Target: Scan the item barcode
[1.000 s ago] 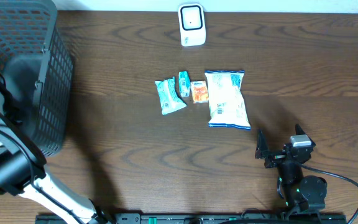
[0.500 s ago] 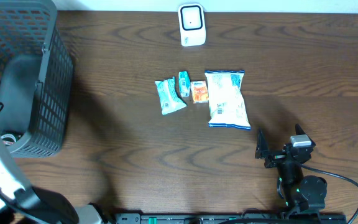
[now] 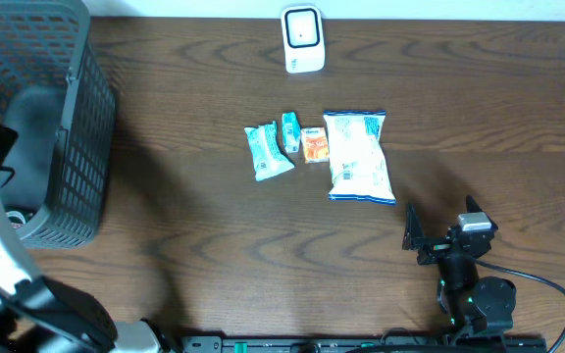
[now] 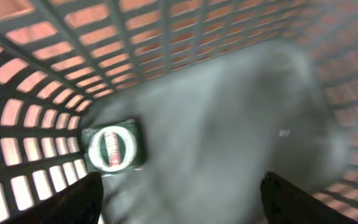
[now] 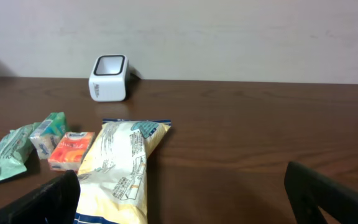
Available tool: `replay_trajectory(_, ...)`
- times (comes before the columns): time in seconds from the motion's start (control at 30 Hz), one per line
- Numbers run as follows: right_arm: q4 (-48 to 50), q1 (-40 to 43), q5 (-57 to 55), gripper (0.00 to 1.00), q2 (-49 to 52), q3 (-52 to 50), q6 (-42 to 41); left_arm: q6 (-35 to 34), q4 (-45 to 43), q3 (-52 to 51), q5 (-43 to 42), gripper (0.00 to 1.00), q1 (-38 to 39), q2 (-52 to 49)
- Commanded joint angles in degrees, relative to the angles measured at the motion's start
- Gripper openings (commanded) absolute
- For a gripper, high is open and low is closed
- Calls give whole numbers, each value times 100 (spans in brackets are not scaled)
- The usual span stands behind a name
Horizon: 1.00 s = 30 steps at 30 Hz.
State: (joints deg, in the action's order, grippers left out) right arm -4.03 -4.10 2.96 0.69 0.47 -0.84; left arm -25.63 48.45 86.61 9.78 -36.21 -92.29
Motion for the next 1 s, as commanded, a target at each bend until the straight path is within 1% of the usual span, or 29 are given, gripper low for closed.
replay_trajectory(0.0,-17,-35,-2,99,-31,-11,-37,57,96,-15,555,81,-9,-402)
replay_trajectory(0.13,-17,-35,-2,99,-31,-11,-37,308,190,-15,581,81,-9,-916)
replay_trajectory(0.33,-20,-35,-2,99,-31,-11,-37,308,297,-15,815,82,-9,-1690)
replay_trajectory(0.5,-17,-35,-2,99,-31,-11,-37,184,334,-15,1292,83,-15,-2135)
replay_trajectory(0.6,-20,-35,-2,99,-31,-11,-37,-17,334,-15,1344,87,-55,-2328)
replay_trajectory(0.73,-17,-35,-2,99,-31,-11,-37,-17,315,-15,1335,91,-138,-2490)
replay_trajectory(0.9,-17,-35,-2,99,-31,-11,-37,-17,330,-15,1320,93,-225,-2660)
replay_trajectory(0.97,-17,-35,-2,99,-31,-11,-37,-20,341,-15,1320,98,-240,-2736)
